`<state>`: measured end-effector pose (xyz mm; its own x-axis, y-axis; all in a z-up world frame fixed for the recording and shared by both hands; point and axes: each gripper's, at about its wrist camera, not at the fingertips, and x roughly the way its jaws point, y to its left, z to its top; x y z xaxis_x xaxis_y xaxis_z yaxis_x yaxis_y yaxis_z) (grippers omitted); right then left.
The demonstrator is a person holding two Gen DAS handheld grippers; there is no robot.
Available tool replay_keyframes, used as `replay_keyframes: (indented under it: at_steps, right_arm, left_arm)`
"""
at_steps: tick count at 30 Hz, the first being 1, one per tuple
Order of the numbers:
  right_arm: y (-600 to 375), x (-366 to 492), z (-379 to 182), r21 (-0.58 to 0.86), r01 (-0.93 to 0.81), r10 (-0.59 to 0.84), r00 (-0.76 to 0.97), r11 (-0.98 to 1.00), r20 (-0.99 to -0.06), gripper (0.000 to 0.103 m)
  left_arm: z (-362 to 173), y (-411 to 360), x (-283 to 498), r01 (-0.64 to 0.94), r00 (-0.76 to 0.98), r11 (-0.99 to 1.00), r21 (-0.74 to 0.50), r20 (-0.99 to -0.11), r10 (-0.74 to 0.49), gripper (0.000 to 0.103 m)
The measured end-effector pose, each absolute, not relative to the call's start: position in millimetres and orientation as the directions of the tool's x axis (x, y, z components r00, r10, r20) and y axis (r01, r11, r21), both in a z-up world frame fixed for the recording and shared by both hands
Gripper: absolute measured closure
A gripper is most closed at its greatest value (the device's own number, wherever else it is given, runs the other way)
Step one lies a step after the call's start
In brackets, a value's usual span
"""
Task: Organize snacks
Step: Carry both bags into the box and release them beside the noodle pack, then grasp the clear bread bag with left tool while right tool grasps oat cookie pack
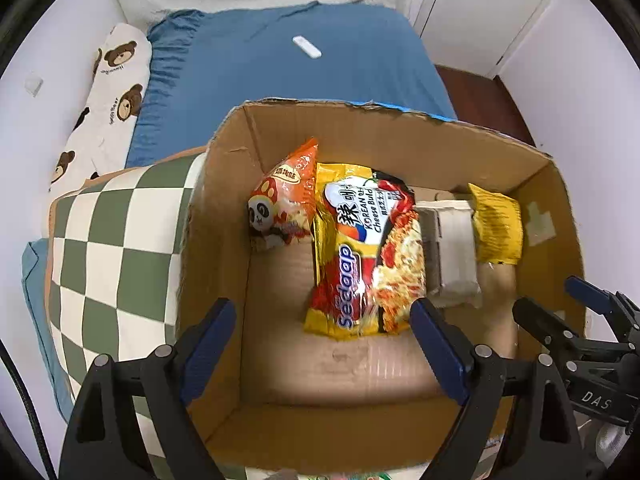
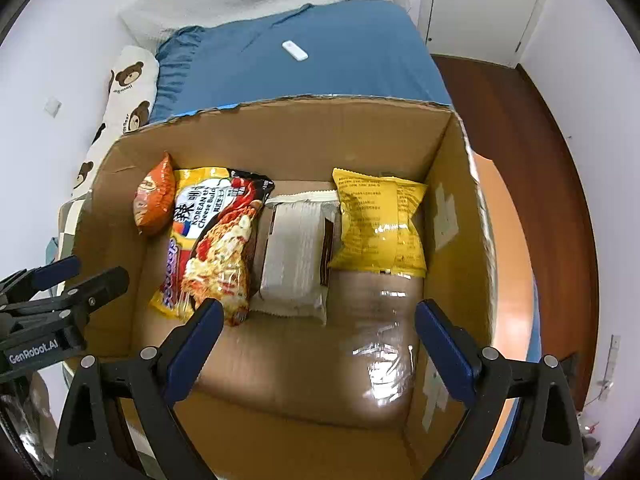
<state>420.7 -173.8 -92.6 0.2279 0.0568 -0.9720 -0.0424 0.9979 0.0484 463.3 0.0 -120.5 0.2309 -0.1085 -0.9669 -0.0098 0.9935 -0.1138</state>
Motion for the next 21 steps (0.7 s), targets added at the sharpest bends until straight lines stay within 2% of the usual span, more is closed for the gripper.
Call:
replay_keyframes:
  at_steps: [10, 17, 21]
  right_arm:
    - [-168, 357, -42, 0.025, -0.057, 0.044, 0.375, 0.998, -0.926, 0.005]
    - [-168, 311, -5, 0.017, -0.078, 0.051, 0.457, 0.997, -0.888, 0.005]
    - [-171, 281, 6, 0.07, -0.096, 0.107, 0.465, 0.993, -0.879, 0.005]
  left_arm:
    - [-61, -7, 392, -0.009, 0.429, 0.995, -0.104, -0.899, -0.09, 0.014]
    - [-34, -9, 346, -0.02, 0.497, 0.993, -0.116, -0.863, -0.091, 0.014]
    - [-29, -4, 318, -0.053, 0.51, 0.99, -0.13, -0.856, -0.085, 0.014]
